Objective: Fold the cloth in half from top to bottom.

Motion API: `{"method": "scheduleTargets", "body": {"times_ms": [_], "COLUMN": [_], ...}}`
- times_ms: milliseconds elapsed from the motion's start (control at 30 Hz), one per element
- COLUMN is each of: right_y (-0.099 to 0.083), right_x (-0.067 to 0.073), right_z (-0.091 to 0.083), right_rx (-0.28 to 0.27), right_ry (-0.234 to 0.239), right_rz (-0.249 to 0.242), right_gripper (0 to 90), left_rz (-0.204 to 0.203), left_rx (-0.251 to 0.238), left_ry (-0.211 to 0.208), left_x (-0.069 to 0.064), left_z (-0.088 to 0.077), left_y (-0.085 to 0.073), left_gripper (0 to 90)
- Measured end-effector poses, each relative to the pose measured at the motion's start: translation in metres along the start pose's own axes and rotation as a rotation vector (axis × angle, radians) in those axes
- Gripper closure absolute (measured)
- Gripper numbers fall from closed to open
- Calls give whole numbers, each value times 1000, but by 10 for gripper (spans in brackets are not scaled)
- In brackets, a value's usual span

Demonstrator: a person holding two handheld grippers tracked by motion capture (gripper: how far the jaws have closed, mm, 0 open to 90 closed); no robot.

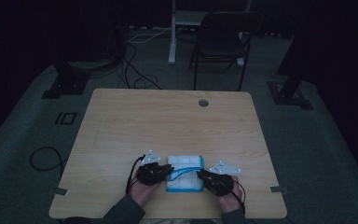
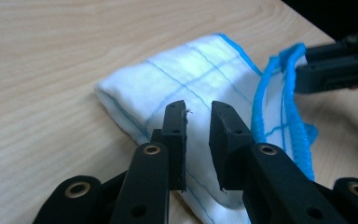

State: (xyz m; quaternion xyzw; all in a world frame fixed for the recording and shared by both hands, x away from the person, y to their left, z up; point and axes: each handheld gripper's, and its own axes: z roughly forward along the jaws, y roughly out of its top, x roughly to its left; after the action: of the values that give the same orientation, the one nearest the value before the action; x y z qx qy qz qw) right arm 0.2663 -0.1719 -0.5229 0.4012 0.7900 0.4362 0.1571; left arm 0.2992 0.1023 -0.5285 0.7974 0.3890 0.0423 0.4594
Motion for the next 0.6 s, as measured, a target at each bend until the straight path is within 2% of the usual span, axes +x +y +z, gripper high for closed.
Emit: {"method": "scheduleTargets", "body": {"times_ms": [300, 467, 500, 600], "right_y": [0, 1, 0, -1], "right_x": [-6, -14, -21, -28], "right_z": [-5, -11, -13, -16], "right_rx": [-23, -50, -56, -60], "right_ry": [-11, -41, -56, -74], "right_rz": [15, 41, 61, 75], "right_gripper": [684, 663, 659, 653], "left_rz": [47, 44, 48, 60], "left_rx": [46, 51, 51, 54], "left_ry": [6, 9, 12, 21], "left_x": [-7, -7, -7, -9], "left_z": [-1, 0, -1, -3], "left_y": [-11, -14, -15, -16], "left_gripper": [745, 742, 739, 735]}}
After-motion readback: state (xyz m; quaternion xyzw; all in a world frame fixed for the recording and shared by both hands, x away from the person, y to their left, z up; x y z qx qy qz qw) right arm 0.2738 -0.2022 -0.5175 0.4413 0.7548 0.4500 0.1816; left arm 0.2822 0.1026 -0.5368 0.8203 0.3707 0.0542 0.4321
